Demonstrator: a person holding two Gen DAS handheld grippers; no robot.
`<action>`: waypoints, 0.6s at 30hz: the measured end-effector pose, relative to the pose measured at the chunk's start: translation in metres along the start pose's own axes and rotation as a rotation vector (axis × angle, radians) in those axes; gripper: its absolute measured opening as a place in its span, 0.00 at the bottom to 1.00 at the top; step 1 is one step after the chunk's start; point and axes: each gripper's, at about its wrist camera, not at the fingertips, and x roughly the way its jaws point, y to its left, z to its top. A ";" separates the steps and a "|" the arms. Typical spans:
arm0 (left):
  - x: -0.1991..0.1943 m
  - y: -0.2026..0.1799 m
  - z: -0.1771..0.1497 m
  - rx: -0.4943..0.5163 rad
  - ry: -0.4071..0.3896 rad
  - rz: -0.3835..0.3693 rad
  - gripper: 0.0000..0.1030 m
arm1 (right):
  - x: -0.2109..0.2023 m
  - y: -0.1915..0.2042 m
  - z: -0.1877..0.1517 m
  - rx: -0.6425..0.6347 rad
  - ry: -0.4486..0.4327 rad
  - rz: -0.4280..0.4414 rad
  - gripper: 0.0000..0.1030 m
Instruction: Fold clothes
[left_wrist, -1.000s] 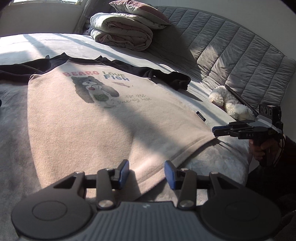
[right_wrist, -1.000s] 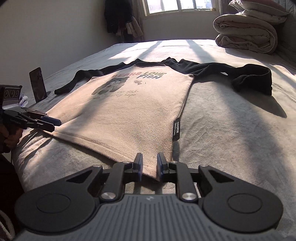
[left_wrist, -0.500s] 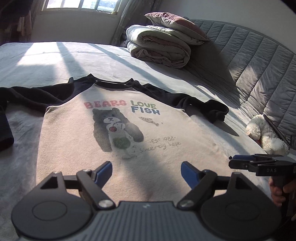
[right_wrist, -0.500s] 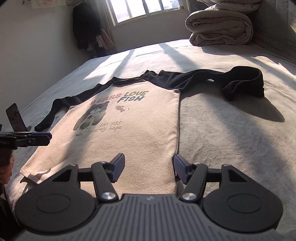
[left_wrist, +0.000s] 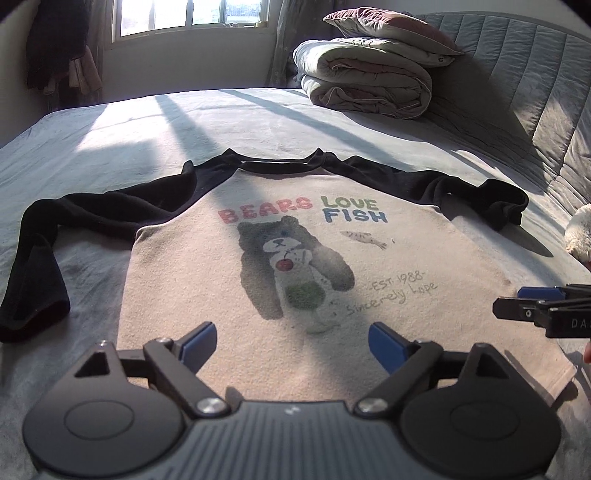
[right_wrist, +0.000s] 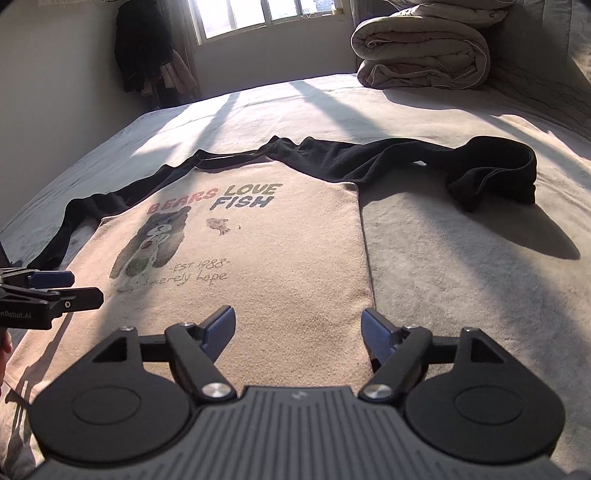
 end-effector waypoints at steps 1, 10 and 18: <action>0.000 0.003 0.001 -0.011 -0.001 0.000 0.87 | 0.003 0.000 0.001 0.004 0.004 0.002 0.78; 0.027 0.014 0.001 -0.107 -0.005 -0.014 0.87 | -0.002 -0.038 0.038 -0.003 -0.041 -0.052 0.80; 0.028 0.008 -0.005 -0.055 -0.073 0.007 0.88 | 0.010 -0.133 0.085 0.240 -0.082 -0.212 0.82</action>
